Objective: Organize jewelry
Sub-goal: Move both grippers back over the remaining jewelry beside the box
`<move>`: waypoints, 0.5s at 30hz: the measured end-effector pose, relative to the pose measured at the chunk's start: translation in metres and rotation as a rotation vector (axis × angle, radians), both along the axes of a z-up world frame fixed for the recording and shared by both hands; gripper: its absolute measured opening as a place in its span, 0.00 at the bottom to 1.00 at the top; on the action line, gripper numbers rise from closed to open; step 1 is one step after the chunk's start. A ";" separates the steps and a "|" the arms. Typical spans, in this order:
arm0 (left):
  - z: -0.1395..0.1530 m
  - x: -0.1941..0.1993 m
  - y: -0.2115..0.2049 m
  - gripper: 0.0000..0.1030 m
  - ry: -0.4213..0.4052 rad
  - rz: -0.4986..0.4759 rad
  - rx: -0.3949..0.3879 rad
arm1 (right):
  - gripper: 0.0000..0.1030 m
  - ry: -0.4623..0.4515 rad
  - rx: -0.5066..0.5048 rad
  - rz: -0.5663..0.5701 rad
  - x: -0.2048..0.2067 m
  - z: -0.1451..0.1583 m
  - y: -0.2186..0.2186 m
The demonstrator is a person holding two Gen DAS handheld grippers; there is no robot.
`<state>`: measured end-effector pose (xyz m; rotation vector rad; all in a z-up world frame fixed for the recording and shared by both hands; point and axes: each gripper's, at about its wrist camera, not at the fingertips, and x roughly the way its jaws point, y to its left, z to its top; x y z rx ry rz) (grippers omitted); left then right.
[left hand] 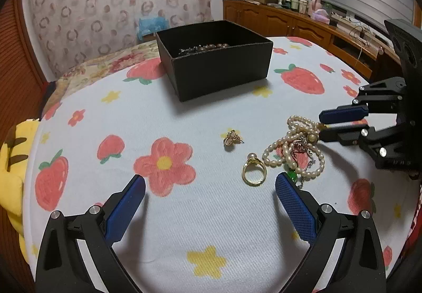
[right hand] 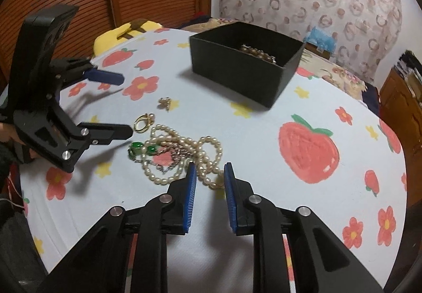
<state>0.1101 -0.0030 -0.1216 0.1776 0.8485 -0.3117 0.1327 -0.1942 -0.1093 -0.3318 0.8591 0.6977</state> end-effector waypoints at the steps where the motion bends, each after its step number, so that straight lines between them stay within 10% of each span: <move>1: 0.001 -0.001 0.000 0.93 -0.003 -0.001 -0.004 | 0.23 0.003 -0.002 -0.008 0.002 -0.001 -0.002; 5: 0.001 -0.002 -0.002 0.91 -0.006 -0.023 -0.030 | 0.21 0.008 -0.017 -0.040 0.010 -0.004 -0.005; 15: 0.002 -0.003 -0.015 0.48 0.022 -0.066 -0.062 | 0.17 0.012 -0.022 -0.050 0.019 -0.006 0.001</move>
